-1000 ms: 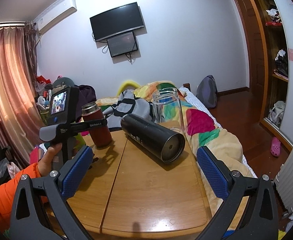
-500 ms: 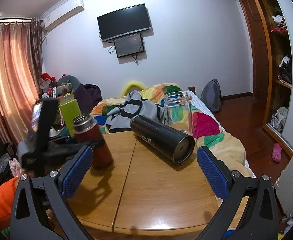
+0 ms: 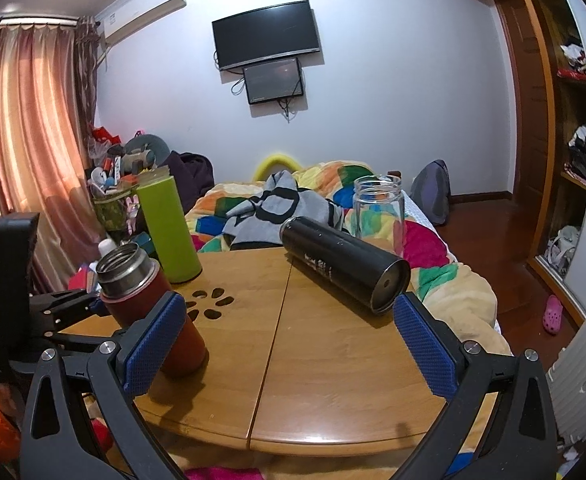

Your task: Flip cup upside down

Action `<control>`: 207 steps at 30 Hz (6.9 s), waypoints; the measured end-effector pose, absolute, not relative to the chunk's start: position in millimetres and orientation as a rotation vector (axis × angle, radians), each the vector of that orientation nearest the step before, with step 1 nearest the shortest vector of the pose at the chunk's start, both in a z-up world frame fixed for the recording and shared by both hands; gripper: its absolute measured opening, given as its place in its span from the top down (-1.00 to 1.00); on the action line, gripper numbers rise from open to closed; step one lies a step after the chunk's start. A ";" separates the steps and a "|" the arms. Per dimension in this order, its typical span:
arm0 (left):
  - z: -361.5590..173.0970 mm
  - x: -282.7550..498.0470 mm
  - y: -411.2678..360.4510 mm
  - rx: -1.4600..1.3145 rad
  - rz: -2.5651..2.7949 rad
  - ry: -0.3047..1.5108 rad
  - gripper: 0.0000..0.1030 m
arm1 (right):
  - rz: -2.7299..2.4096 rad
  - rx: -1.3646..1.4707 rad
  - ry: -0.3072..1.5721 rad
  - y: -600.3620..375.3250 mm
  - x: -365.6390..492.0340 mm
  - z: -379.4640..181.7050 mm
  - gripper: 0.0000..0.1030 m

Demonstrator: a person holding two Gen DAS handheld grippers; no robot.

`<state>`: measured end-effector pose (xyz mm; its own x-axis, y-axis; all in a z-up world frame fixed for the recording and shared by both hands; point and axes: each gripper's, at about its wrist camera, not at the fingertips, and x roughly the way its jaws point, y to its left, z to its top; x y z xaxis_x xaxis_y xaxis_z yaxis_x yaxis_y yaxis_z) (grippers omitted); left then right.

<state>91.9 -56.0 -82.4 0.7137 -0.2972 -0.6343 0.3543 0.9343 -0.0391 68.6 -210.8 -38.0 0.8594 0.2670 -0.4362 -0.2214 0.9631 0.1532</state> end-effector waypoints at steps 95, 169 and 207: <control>-113.5 105.1 -10.1 -0.009 -0.320 0.757 0.97 | 0.589 -0.037 0.644 -133.4 96.0 -108.8 -0.16; -88.9 122.0 32.8 -0.113 -0.273 0.657 0.27 | 0.515 0.064 0.788 -98.8 219.3 -83.7 -0.10; -107.8 129.5 52.1 -0.127 -0.244 0.693 0.27 | 0.597 -0.020 0.956 -81.1 239.2 -89.5 -0.07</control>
